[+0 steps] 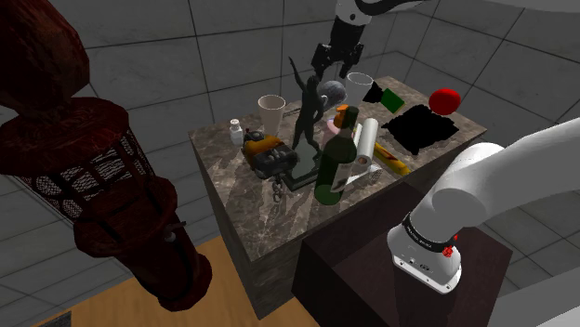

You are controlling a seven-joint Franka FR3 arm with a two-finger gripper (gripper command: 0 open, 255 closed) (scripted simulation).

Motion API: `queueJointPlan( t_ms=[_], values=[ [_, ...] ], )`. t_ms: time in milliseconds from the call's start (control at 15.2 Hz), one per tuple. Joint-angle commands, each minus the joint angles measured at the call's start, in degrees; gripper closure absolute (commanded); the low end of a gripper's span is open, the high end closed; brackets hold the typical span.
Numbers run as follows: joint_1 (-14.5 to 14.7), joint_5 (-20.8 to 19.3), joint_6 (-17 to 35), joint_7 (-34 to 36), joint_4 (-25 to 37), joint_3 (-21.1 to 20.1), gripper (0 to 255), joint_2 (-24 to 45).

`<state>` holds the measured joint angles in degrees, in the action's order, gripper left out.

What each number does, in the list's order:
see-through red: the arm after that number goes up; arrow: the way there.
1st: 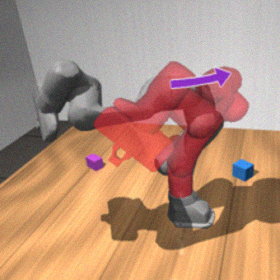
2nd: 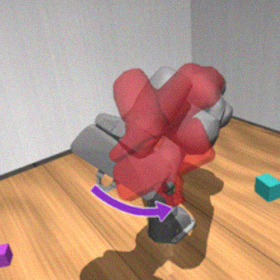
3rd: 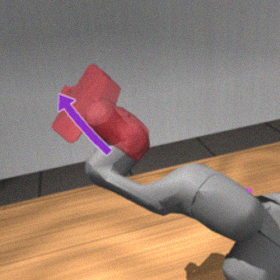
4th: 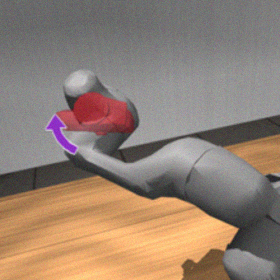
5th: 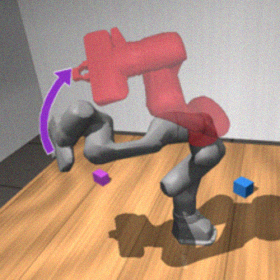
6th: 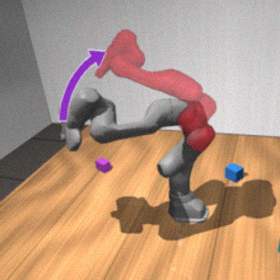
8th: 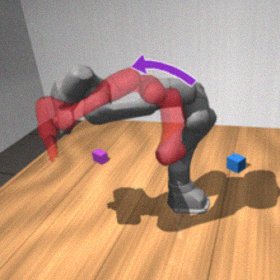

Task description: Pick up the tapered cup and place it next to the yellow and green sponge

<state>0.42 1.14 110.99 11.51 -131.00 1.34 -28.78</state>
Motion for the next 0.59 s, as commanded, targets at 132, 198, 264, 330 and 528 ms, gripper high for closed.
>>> queueJointPlan(
  t_ms=[132,198,264,330,528],
  values=[
    [0.0,1.2,5.7,1.1,2.1,0.2,0,8.3],
    [0.0,1.5,6.9,1.4,3.0,0.3,0,10.5],
    [0.0,1.9,8.0,1.6,3.8,0.3,0,12.6],
    [0.0,2.2,9.1,1.8,4.8,0.4,0,14.7],
    [0.1,3.3,11.9,2.2,8.1,0.7,0,21.3]
  ],
)
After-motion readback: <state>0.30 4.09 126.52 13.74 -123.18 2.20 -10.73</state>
